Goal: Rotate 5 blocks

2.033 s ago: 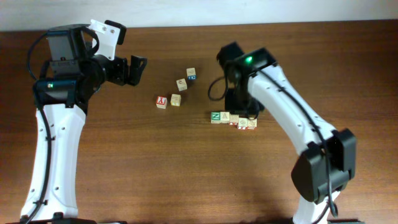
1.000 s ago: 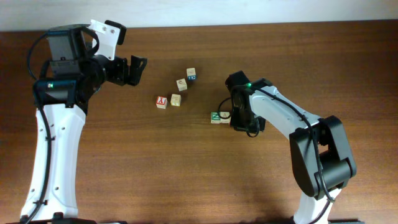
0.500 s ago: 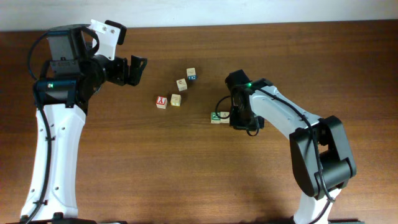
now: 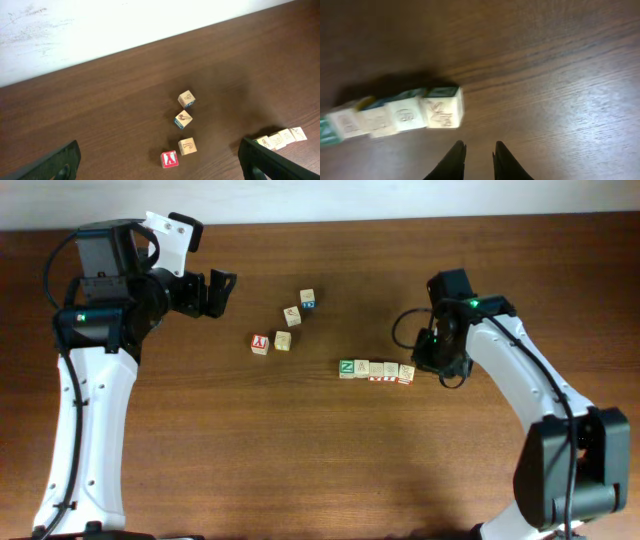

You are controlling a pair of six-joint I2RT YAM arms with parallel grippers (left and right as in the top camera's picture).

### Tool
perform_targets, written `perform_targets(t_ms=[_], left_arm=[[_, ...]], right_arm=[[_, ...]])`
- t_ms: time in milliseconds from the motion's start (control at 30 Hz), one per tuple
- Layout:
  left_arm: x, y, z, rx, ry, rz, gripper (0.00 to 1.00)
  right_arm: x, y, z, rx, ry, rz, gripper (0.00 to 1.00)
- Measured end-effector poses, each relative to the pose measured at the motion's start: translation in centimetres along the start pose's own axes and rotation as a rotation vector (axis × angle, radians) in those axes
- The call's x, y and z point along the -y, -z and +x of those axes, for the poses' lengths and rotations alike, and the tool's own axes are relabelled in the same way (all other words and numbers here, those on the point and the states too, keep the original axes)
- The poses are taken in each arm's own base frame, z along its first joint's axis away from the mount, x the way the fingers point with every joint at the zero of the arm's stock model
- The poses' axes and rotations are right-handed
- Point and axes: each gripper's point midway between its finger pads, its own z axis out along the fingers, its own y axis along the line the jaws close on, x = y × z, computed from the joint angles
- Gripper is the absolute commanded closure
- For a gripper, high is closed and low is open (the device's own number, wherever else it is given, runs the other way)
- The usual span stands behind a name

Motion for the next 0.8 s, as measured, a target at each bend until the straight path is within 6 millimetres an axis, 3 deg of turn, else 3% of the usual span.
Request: perform_targets(t_ms=[133,400,667,800], left_arm=[[0.0,0.0,0.0,0.001,0.0,0.0,0.01],[0.0,0.0,0.0,0.0,0.0,0.0,0.01],[0.0,0.0,0.0,0.0,-0.001,0.0,0.01],[0.0,0.0,0.0,0.0,0.0,0.0,0.01]], right_arm=[[1.2,-2.6,0.7,-0.015,-0.039,0.007,0.8],[0.5,-5.0,0.9,0.016,-0.051,-0.065,0.8],[-0.2,-5.6,0.5,0.05,-0.066,-0.107,0.79],[-1.5,-5.5,0.4,0.069,-0.04,-0.135,0.79]])
